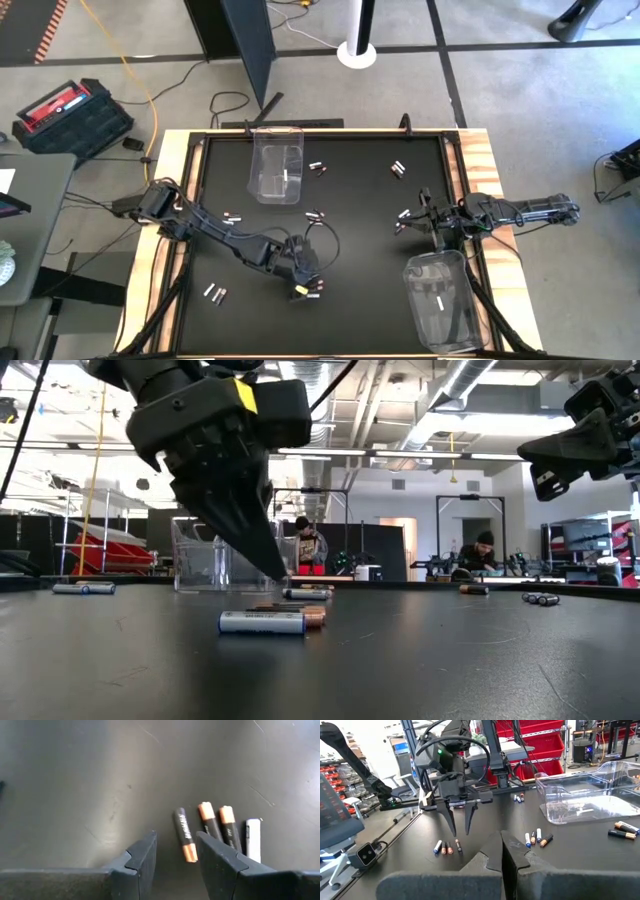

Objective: Sort batteries
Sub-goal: Put the black battery into the top transparent bin

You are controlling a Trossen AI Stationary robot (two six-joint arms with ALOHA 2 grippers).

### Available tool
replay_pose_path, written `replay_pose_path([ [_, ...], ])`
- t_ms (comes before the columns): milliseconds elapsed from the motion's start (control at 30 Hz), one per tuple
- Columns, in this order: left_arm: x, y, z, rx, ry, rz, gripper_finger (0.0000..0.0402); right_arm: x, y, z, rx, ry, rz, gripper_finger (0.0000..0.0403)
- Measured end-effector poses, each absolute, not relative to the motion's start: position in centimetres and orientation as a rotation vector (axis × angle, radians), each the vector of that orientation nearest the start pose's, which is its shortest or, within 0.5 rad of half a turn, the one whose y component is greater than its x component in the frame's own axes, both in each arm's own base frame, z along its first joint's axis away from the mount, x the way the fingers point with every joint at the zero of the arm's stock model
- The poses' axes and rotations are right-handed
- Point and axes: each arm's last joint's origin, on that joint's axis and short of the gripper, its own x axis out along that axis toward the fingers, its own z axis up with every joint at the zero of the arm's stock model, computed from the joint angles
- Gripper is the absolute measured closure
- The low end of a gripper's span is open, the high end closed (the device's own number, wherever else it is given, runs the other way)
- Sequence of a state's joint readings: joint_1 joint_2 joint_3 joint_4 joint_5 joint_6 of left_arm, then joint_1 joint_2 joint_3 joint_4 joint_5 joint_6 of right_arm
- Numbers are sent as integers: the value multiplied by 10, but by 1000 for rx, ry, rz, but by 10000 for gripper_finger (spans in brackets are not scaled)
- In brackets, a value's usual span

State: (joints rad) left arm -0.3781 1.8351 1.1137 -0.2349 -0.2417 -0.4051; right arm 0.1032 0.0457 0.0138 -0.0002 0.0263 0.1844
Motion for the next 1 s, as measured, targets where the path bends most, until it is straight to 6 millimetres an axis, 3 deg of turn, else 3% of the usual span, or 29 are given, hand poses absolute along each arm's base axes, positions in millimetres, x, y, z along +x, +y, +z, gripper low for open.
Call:
replay_pose_path([
  [533, 335, -124, 145, -125, 887, 145, 267, 99, 10, 165, 182, 39, 74, 392],
  [1000, 337, -114, 145, -105, 878, 197, 267, 99, 10, 165, 182, 39, 74, 392],
])
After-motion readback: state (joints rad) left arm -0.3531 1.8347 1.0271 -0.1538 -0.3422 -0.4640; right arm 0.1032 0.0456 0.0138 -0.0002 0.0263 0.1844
